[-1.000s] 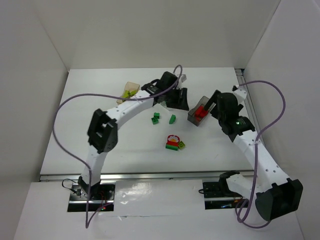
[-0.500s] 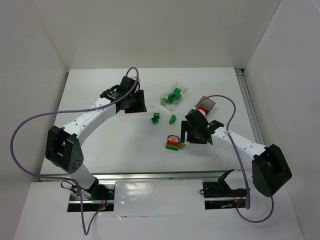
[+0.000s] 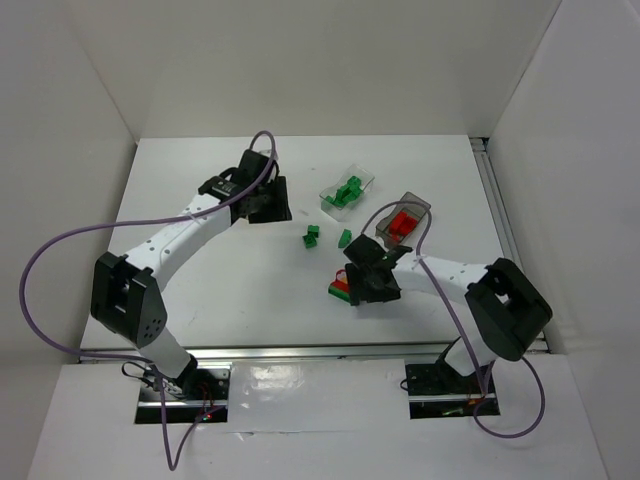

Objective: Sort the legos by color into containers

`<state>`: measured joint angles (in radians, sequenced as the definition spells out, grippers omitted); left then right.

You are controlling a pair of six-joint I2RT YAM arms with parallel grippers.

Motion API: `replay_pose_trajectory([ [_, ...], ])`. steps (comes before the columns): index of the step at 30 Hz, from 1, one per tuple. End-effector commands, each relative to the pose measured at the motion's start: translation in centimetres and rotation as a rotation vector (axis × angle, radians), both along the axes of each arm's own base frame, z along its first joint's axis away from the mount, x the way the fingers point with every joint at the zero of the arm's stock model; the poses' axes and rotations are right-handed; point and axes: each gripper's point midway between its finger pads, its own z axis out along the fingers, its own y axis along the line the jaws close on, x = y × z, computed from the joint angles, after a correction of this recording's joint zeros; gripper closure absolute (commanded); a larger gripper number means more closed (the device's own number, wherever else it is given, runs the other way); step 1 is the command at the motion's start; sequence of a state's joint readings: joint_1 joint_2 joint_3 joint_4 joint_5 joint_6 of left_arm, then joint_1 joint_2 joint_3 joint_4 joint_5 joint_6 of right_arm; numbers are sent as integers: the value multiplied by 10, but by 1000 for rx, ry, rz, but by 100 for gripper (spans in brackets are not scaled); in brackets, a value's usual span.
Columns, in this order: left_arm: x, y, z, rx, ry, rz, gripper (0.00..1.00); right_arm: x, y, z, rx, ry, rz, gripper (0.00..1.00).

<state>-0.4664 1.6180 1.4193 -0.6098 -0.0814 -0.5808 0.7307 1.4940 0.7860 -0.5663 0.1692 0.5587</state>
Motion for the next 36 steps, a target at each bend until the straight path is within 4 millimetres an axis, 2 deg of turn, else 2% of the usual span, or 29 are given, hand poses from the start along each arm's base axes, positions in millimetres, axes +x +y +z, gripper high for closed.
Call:
replay_pose_trajectory([
  [1,7,1,14,-11,-38,9,40,25,14,9,8,-78,33,21],
  [5,5,2,10,-6,-29,9,40,43,22,11,-3,-129,57,22],
  [7,3,3,9,-2,-21,9,40,48,23,9,-13,-135,52,28],
  [8,3,3,9,-2,-21,9,40,48,23,9,-13,-135,52,32],
  [9,5,2,9,3,-23,2,40,51,25,12,-10,-144,62,40],
  [12,4,3,7,7,-15,2,40,52,27,18,7,-158,51,53],
  [13,4,3,7,7,-15,2,40,53,28,22,17,-170,50,61],
  [14,7,6,11,3,-23,11,40,50,26,21,12,-159,43,64],
  [16,8,6,7,13,-17,4,40,53,21,34,4,-186,23,69],
  [19,11,9,11,9,-25,15,40,61,28,59,21,-232,21,69],
  [20,14,15,13,16,-29,33,40,68,31,76,33,-266,13,69],
  [22,17,27,11,44,-28,68,40,76,43,92,61,-302,27,69],
  [23,16,34,9,51,-11,97,40,82,51,99,84,-318,46,69],
  [24,18,47,12,45,-7,135,39,96,63,119,118,-362,50,69],
  [25,18,58,17,47,-13,171,39,103,73,116,119,-358,79,69],
  [26,19,75,14,42,-3,225,37,121,92,138,173,-415,89,69],
  [27,17,85,22,28,-19,255,37,131,104,130,170,-402,107,69],
  [29,11,104,21,23,-16,307,34,157,126,142,189,-458,137,69],
  [30,11,123,22,23,-19,353,32,178,149,150,219,-487,154,69],
  [32,4,140,31,7,-44,403,30,201,169,158,226,-530,181,69],
  [33,0,153,27,2,-33,433,29,217,192,189,296,-584,203,69],
  [34,-5,160,28,3,-31,450,28,230,203,166,268,-563,218,69],
  [35,-9,166,36,-4,-53,467,28,239,214,167,285,-577,233,69],
  [36,-13,176,34,-11,-48,491,28,251,228,191,330,-626,234,69],
])
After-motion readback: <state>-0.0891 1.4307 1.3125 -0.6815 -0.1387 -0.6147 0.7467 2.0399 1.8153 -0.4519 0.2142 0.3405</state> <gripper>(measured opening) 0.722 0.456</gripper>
